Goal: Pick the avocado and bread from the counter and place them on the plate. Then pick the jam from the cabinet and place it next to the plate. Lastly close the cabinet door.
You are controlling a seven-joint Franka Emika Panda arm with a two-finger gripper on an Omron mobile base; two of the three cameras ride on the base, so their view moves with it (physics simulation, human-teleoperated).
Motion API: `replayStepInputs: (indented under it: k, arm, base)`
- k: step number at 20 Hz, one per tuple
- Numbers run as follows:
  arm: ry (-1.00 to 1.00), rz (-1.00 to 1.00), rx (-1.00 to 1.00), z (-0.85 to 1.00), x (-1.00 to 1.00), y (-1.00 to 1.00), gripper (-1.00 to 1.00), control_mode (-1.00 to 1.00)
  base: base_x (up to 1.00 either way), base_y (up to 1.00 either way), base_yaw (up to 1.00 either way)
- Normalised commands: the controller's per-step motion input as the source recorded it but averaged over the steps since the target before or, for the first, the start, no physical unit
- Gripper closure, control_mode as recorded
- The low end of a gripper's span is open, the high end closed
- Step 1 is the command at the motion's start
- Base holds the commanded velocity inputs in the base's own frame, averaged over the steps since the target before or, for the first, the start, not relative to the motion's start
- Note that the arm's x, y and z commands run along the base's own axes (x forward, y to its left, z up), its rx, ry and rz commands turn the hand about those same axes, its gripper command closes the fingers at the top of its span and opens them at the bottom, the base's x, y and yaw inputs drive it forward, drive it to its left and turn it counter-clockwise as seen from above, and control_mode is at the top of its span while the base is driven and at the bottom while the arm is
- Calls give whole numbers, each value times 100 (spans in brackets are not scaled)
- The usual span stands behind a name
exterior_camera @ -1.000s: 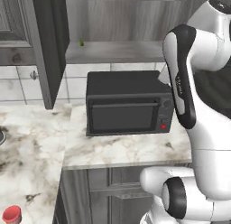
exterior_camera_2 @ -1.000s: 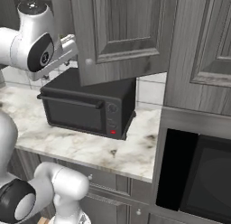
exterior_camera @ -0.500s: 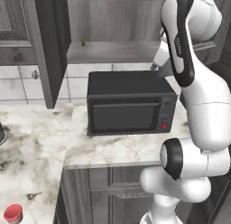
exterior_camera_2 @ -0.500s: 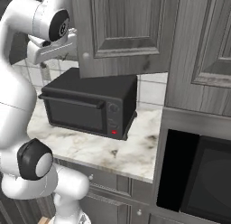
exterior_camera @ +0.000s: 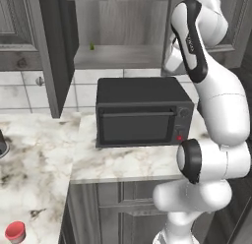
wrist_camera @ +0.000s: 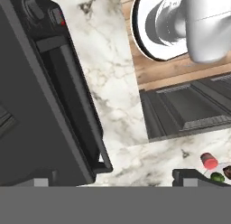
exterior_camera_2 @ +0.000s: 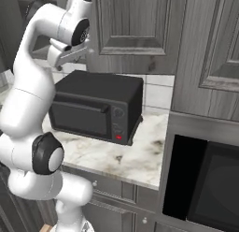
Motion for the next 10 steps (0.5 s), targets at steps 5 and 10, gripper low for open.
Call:
replayStepInputs:
  k: [5,10]
  arm:
    - [0,0,0,-100,100,-100,-100,-100]
    - [0,0,1,-100,100,-100,-100,-100]
  base:
    - [0,0,0]
    - [0,0,0]
